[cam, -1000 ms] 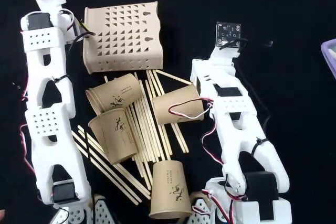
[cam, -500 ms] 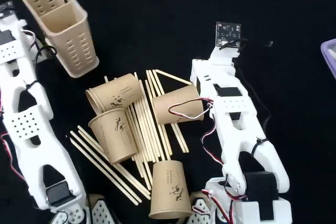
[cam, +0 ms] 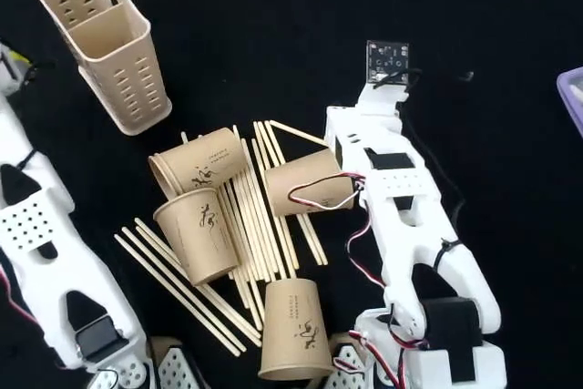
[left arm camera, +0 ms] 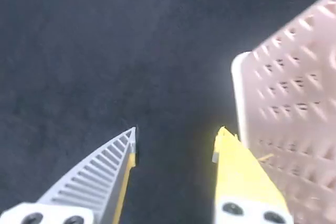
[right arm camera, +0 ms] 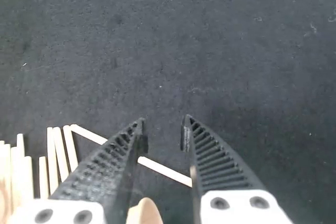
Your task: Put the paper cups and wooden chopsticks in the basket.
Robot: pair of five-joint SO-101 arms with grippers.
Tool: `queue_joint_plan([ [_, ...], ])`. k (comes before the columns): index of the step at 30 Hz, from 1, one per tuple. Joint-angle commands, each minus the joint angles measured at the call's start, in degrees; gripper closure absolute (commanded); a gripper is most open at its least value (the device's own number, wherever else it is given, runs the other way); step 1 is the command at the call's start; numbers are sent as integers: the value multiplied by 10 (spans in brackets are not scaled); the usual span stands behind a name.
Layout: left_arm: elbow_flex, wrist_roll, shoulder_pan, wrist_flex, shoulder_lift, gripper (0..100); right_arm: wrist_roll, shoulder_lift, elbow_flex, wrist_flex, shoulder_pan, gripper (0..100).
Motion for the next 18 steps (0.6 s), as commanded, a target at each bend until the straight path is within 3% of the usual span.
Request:
queue_joint_plan([
  [1,-34,62,18,19,-77,759,1,0,-1,-10,-9,882],
  [5,-35,126,34,19,-124,716,1,0,-1,-10,-9,882],
  [14,-22,131,105,21,-207,729,1,0,-2,-10,-9,882],
  [18,79,132,133,22,-244,730,1,0,-2,-10,-9,882],
])
